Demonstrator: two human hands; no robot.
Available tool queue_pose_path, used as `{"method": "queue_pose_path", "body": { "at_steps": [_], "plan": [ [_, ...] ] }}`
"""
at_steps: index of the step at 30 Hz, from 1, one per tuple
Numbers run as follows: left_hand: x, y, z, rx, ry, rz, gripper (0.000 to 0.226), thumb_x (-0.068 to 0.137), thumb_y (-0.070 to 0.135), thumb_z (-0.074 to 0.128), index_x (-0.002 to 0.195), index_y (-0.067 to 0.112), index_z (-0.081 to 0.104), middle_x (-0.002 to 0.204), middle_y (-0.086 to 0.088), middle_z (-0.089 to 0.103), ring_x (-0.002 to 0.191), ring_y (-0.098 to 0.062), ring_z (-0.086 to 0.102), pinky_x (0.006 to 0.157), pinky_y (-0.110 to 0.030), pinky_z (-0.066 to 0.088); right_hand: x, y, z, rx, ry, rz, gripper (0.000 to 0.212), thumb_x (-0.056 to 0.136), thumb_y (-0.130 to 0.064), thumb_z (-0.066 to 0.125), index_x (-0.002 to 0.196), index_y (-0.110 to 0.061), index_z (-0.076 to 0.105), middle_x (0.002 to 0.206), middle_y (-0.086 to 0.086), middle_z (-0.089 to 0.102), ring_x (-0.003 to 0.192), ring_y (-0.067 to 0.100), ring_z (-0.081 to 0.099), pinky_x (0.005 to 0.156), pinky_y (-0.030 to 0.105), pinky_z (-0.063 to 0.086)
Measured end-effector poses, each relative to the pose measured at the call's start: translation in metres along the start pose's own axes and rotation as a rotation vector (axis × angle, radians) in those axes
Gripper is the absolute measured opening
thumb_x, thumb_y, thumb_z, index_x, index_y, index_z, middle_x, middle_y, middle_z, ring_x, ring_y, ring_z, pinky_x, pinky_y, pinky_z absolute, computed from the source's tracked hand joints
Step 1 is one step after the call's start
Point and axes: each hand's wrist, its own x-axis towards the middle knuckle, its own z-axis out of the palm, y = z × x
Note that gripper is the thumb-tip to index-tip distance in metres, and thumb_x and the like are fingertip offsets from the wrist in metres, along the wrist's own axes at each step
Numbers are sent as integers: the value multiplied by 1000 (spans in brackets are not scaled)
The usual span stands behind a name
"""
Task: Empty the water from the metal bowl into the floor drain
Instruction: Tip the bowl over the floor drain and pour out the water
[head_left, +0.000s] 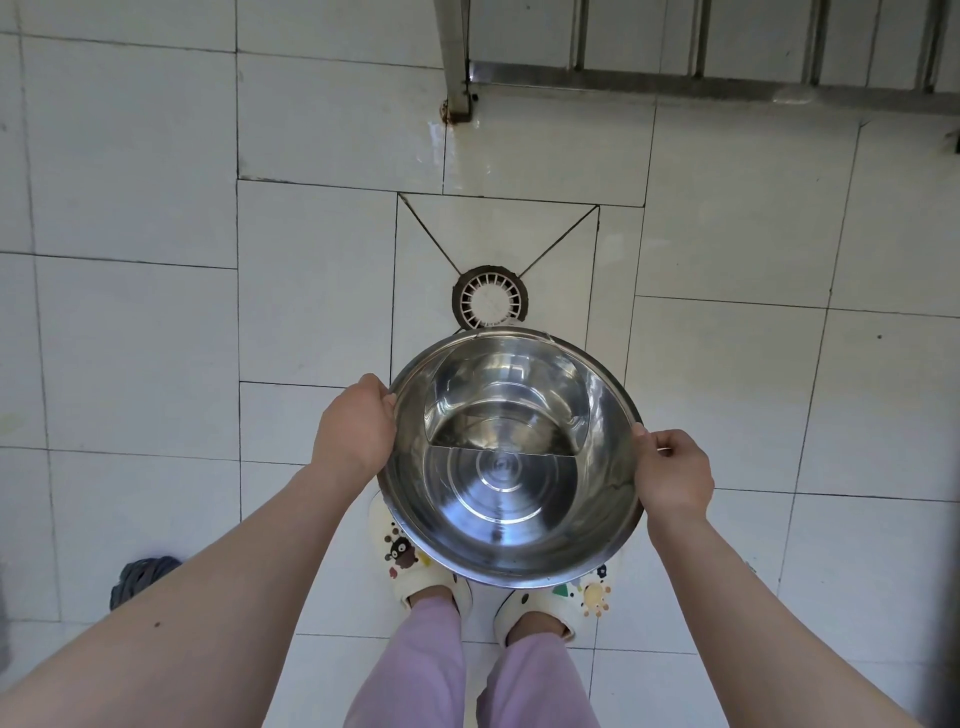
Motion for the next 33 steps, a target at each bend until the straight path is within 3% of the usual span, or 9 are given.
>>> {"method": "queue_pose_path", "body": {
  "at_steps": [16, 21, 25, 33],
  "plan": [
    [0, 2, -3, -9, 0, 14, 25, 97, 21, 37, 96, 2, 53, 91, -16, 65, 79, -30, 53, 67, -33, 37, 0, -1, 0, 27, 7, 21, 29, 90, -39, 56, 81, -11, 58, 65, -5, 54, 61, 16, 47, 67, 29, 35],
    [-1, 2, -4, -11, 2, 23, 26, 97, 21, 37, 97, 0, 54, 92, -18, 65, 82, -33, 56, 68, -34, 39, -1, -2, -1, 40, 8, 14, 30, 90, -39, 57, 80, -11, 58, 63, -4, 54, 58, 11, 48, 54, 27, 33],
    [-1, 2, -5, -9, 6, 23, 26, 97, 21, 37, 97, 1, 53, 92, -17, 64, 81, -32, 54, 68, -33, 38, -2, -3, -1, 37, -3, 16, 29, 90, -38, 57, 82, -10, 59, 66, -4, 55, 64, 22, 51, 66, 30, 37],
    [0, 2, -4, -8, 7, 12, 26, 98, 21, 36, 98, 0, 53, 94, -19, 64, 86, -35, 56, 69, -34, 39, -2, -5, 0, 49, 3, 29, 30, 90, -38, 57, 82, -10, 58, 65, -1, 55, 58, 15, 47, 64, 30, 36]
  ]
}}
